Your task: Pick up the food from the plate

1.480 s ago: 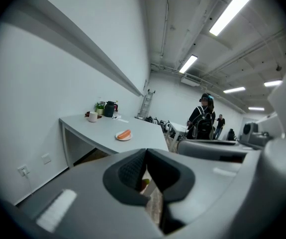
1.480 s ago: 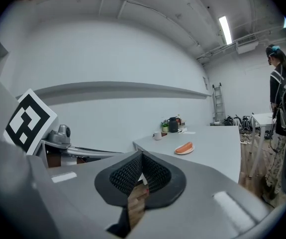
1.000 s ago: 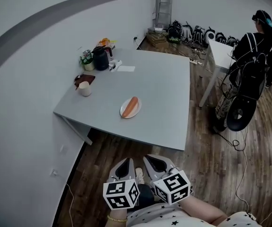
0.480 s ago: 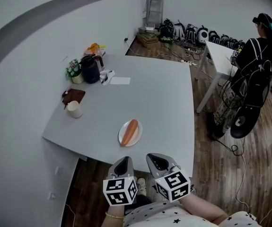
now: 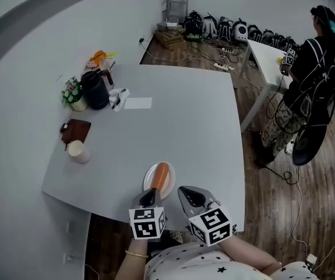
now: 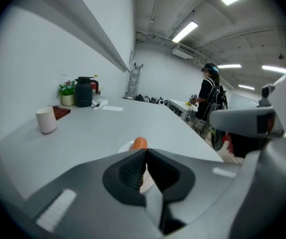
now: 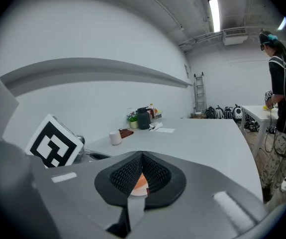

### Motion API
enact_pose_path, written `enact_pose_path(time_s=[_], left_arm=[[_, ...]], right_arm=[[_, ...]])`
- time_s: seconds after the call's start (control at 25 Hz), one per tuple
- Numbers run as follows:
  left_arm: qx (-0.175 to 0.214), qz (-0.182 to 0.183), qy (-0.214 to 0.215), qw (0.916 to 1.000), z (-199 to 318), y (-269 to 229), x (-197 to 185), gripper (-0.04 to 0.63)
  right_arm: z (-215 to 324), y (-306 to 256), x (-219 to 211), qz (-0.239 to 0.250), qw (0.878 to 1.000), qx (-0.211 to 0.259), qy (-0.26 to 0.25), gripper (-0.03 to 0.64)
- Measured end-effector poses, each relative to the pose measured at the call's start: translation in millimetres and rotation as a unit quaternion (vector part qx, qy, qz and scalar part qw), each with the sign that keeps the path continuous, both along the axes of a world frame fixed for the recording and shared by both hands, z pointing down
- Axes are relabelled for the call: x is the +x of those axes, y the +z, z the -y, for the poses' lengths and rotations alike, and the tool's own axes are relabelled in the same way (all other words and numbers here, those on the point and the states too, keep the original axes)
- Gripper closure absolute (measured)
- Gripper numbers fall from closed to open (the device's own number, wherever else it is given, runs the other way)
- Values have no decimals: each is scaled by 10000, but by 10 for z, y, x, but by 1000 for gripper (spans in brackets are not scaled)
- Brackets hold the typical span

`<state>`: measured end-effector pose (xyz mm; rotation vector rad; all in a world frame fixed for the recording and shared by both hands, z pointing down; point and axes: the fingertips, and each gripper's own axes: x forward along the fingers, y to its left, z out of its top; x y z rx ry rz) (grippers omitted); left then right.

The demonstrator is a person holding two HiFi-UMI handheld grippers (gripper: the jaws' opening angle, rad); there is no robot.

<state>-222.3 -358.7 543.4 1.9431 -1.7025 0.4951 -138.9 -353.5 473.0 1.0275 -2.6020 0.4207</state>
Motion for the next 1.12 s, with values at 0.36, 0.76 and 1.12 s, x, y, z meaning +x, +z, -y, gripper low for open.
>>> enact_pose_path(time_s=[0.36,0.76,1.12], left_arm=[[-1366,518,1087,9833,546,864,58,368],[-1665,690,1259,9755,713,1073,71,382],[-1241,94,866,9884,674,894,51,383]], right_arm=[[263,202,-95,-37,9993,-329,145,617],[351,329,-134,-82,9987,-458,211,617],[333,283,-45,-94,9989,-374,262,617]])
